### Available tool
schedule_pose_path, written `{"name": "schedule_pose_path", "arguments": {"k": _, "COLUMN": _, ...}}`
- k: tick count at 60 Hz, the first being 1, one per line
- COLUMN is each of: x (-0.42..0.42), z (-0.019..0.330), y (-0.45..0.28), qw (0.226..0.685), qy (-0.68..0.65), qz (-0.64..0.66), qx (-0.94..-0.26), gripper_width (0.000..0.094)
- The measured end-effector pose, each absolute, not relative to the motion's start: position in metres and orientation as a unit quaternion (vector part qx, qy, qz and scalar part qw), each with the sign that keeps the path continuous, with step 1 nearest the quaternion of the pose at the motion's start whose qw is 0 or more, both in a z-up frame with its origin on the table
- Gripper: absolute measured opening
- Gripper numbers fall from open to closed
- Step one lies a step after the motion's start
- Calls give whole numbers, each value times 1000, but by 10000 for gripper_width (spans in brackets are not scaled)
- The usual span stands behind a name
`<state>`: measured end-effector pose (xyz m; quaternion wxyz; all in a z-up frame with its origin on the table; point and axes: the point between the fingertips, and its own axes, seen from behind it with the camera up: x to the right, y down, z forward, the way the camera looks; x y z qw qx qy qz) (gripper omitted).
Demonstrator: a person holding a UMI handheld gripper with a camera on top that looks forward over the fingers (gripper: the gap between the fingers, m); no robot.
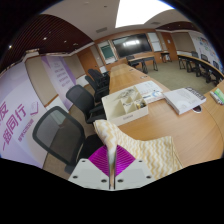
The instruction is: Fold towel
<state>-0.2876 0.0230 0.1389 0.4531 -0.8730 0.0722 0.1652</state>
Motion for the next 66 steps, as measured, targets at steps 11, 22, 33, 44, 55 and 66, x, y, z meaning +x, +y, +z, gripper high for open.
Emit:
{"name": "schedule_pose_path", "arguments": {"k": 11, "x": -181, "z": 82, "y": 20, "qw": 424, "qy": 77, "qz": 99, "qx": -897, "gripper_width": 91}}
{"name": "schedule_pose_path", "arguments": {"k": 22, "x": -97, "z": 42, "y": 8, "qw": 394, "qy": 47, "qz": 40, "qx": -917, "gripper_width": 611}}
{"name": "schedule_pose_path", "arguments": {"k": 33, "x": -68, "z": 70, "y": -15, "qw": 402, "qy": -3, "qz": 12, "qx": -916, "gripper_width": 850}}
{"name": "schedule_pose_path", "arguments": {"k": 44, "x": -75, "z": 122, "y": -58, "qw": 422, "qy": -35, "qz": -9, "qx": -906, "gripper_width": 853}}
{"name": "schedule_pose_path", "arguments": {"k": 55, "x": -89, "z": 183, "y": -123, "qw": 453, "qy": -27, "qz": -26, "qx": -891, "gripper_width": 852}}
{"name": "schedule_pose_path", "arguments": {"k": 66, "x": -102, "z": 233, "y": -208, "qw": 480, "qy": -29, "qz": -39, "qx": -876, "gripper_width": 851}}
